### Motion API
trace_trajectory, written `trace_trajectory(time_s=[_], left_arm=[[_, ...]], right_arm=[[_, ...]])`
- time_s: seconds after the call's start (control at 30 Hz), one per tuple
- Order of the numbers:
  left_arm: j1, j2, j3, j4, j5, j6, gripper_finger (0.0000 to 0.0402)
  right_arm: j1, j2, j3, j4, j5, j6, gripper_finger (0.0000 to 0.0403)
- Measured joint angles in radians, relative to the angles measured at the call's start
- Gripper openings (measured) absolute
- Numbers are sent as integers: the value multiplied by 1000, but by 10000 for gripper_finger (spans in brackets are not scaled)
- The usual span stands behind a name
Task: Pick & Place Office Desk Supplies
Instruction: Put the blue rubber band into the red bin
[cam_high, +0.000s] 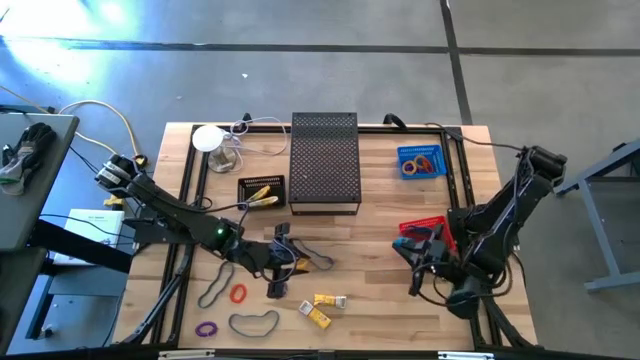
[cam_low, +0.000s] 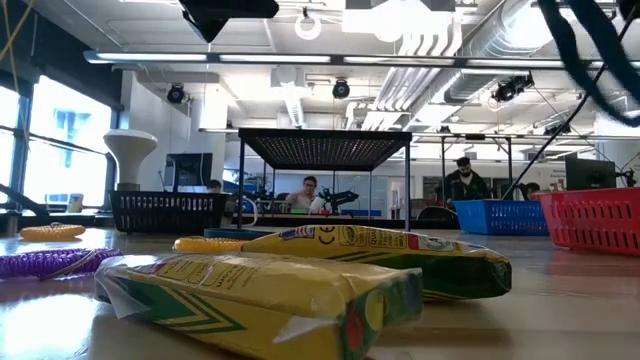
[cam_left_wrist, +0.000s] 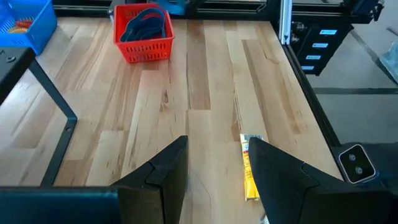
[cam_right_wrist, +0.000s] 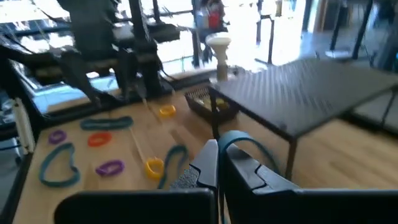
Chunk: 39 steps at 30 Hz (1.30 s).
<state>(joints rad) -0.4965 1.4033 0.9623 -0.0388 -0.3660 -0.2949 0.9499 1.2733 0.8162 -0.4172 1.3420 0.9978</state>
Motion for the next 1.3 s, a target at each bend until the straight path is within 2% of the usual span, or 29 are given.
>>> trace_trajectory(time_s=[0.23,0.4,0.6,0.73,0.87,0.93,1.07,1.3], left_arm=[[0,0,0,-16,0,-9,163],[0,0,0,-16,0,-9,163],[1,0,0,-17,-1,-9,163],[1,0,0,-17,0,-10,163],[0,0,0,-17,1,-11,163],[1,0,0,-18,1,-13,163],[1,0,0,-17,1,-13,163],[1,0,0,-18,4,-13,163]], right_arm=[[-57,-14,0,-204,-154,236,3],[-60,-16,0,-237,-103,274,3],[-59,-57,2,-291,-129,308,3],[-71,-76,2,-425,-208,425,3],[-107,-64,2,-599,-299,620,3],[-117,-57,2,-618,-304,678,3],[-123,-55,2,-612,-334,691,3],[-125,-55,2,-682,-499,835,3]])
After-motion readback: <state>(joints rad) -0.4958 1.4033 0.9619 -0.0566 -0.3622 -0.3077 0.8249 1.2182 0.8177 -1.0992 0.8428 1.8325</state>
